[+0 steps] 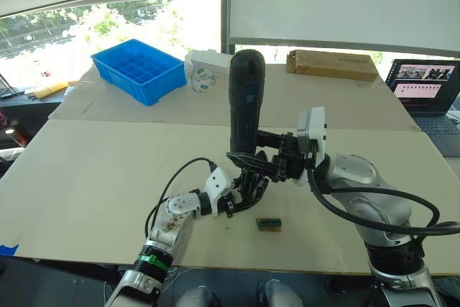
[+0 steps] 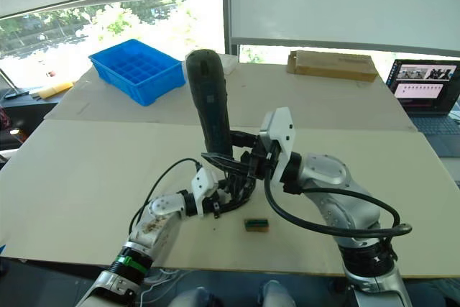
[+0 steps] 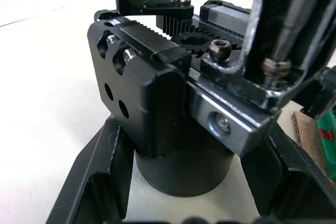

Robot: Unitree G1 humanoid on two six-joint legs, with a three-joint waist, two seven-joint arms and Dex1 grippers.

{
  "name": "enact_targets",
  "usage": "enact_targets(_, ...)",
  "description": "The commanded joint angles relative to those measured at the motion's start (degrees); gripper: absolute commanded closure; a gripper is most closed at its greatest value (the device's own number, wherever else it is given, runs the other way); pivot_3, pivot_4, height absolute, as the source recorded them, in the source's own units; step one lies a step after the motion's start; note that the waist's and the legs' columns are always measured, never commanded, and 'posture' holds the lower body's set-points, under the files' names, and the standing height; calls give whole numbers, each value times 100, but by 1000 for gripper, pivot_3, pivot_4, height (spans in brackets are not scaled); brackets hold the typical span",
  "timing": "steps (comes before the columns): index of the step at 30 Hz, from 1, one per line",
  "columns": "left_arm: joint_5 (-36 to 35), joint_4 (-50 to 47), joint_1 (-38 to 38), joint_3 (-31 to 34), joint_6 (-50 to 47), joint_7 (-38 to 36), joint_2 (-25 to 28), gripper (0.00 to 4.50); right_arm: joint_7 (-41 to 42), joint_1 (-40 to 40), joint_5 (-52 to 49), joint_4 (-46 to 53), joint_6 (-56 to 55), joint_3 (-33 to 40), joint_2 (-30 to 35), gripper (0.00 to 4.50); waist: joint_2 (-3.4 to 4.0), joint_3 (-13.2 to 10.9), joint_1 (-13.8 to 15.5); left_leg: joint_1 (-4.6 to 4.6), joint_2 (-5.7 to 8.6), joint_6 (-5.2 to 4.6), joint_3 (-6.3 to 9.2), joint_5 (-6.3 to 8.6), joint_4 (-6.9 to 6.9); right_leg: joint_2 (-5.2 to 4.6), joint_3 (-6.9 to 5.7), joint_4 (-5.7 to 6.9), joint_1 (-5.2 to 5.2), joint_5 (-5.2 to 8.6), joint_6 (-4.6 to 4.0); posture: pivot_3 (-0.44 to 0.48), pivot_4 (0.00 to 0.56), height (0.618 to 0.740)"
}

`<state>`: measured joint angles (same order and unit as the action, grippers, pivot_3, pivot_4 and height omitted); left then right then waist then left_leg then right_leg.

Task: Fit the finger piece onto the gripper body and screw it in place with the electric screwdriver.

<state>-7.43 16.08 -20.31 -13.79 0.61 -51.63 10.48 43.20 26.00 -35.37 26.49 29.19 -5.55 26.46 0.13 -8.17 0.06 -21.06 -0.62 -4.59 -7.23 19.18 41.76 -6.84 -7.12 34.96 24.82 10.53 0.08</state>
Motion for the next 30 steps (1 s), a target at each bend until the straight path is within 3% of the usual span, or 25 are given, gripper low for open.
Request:
enact_targets(1, 15, 212, 140, -128, -171, -75, 23, 2184, -93, -293, 326, -337, 138, -213, 65, 2586, 2, 11, -1, 0, 0, 0, 1, 0, 0, 0, 0, 0, -1, 0, 0, 0, 150, 740)
enact_targets(13, 24, 287, 100, -121, -113, -87, 26, 2184, -313, -583, 368, -411, 316, -330, 129, 2586, -5, 109, -2, 8, -3, 3, 15, 3, -11, -5, 1, -6, -11, 9, -11, 0, 150, 740)
enact_targets(20, 17, 304, 97, -118, -97, -108, 42, 2184, -393, -636, 362, -376, 281, -413, 94, 2586, -9, 118, 11, 86, -2, -2, 18, 23, -74, -12, 0, -42, -58, 16, -10, 0, 150, 740)
enact_targets(30, 25, 361, 82, -116, -73, -106, 31, 2184, -288, -513, 415, -283, 149, -429, 165, 2586, -8, 121, 29, 86, -3, 7, 21, 17, -84, -12, -2, -48, -58, 18, -15, 0, 150, 740)
